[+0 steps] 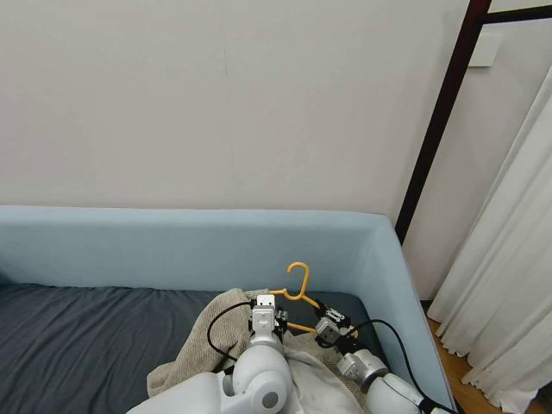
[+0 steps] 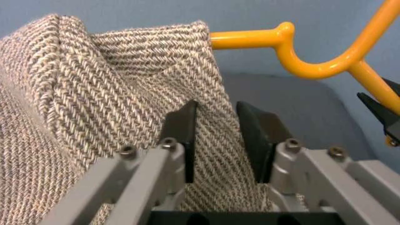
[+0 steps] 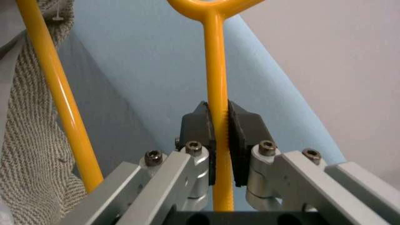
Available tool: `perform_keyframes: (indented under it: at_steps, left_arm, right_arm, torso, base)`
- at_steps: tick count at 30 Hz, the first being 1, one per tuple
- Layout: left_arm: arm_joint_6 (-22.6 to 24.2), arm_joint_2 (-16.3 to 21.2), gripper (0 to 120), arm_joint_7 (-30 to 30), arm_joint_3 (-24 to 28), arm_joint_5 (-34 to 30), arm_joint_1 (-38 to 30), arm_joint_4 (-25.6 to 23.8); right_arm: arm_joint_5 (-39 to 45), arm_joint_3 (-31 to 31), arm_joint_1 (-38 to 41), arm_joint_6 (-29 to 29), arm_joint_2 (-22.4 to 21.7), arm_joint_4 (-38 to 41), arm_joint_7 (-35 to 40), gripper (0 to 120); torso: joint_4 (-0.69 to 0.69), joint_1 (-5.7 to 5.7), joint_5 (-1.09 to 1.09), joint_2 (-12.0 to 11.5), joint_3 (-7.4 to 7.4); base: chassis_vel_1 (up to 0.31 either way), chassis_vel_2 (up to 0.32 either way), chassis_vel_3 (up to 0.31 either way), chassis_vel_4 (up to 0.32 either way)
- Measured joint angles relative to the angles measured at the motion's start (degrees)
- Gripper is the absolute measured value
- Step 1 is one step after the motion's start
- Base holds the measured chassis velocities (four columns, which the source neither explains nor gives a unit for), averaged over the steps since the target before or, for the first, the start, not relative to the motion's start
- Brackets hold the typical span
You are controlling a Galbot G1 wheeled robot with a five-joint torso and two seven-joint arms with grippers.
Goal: Pick up the clothes from the sofa and hang them on the clothes hanger.
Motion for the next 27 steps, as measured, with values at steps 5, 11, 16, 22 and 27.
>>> perform_keyframes:
  at_steps: [5, 11, 16, 22, 27]
  left_arm:
    - [0.01, -0.35, 8, -0.31, -0.25, -0.03, -0.28, 0.84]
    - [-1.14, 0.04, 0, -0.21, -0.10, 1.07, -0.55, 0.84]
    - [-1.41, 1.40, 0, 2.09, 0.39, 5.21, -1.48, -0.02]
    - [-1.17, 2.46, 0, 4.94, 2.28, 6.24, -4.73, -1.26]
    - [-0.74, 1.78, 0, 7.41, 6.20, 6.14, -7.96, -2.01]
  right_arm:
    - [-0.08, 0.03, -0.06, 0.36, -0.28, 0.18, -0.02, 5]
    - [-0.08, 0.19, -0.10, 0.40, -0.39, 0.19, -0.02, 5]
    - [-0.65, 0.18, -0.60, 0.47, -0.33, 0.15, -0.15, 5]
    - [-1.35, -0.09, -0.76, 0.61, -0.34, 0.07, -0.23, 5]
    - [-1.31, -0.08, -0.47, 0.50, -0.26, 0.43, -0.18, 5]
  torso:
    - [0.00, 0.00, 0.00, 0.00, 0.00]
    - [0.00, 0.00, -0.01, 0.00, 0.00]
    - [0.01, 0.00, 0.00, 0.00, 0.00]
    - [0.01, 0.00, 0.00, 0.00, 0.00]
    - [0.00, 0.00, 0.00, 0.00, 0.00]
  base:
    - [0.000, 0.000, 0.000, 0.000]
    - [0.000, 0.000, 0.000, 0.000]
    - [0.000, 0.000, 0.000, 0.000]
    - [0.000, 0.000, 0.000, 0.000]
    - [0.000, 0.000, 0.000, 0.000]
